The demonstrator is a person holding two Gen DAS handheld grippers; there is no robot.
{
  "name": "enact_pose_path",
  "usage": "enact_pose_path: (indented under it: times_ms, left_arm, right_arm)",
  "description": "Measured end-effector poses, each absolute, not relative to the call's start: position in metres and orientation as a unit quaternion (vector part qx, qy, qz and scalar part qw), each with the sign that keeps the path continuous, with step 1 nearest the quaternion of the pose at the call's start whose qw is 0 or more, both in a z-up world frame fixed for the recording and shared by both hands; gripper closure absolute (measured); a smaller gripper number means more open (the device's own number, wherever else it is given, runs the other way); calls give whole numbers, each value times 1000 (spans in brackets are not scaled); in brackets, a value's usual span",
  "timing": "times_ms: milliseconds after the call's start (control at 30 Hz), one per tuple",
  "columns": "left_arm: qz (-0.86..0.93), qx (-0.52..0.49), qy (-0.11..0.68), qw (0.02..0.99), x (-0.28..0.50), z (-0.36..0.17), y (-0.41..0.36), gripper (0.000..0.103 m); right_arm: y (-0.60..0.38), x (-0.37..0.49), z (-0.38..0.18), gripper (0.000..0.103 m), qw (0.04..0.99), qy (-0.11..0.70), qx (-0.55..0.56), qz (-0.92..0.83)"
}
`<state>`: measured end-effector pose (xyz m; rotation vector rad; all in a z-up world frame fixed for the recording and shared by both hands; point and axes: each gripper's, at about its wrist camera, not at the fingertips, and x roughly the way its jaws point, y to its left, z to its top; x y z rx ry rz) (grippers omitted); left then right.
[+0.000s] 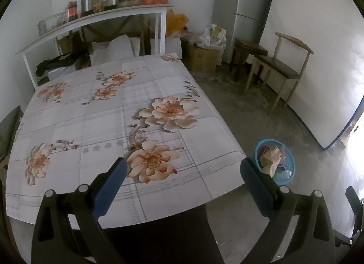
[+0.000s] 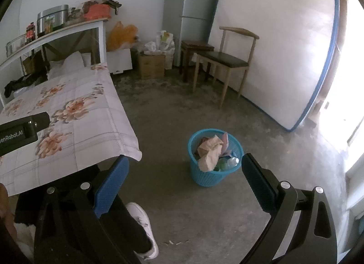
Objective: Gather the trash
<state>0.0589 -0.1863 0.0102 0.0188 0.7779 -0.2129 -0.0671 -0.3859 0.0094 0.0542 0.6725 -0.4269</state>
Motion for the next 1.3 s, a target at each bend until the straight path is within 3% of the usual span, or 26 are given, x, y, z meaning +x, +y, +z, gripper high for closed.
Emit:
enact_pose_path:
  times_ms: [1300]
  left_arm:
    - [-96,12,374,922,57,12,-177,6]
  right_arm:
    - [-388,-69,11,8,923,322,12,-209]
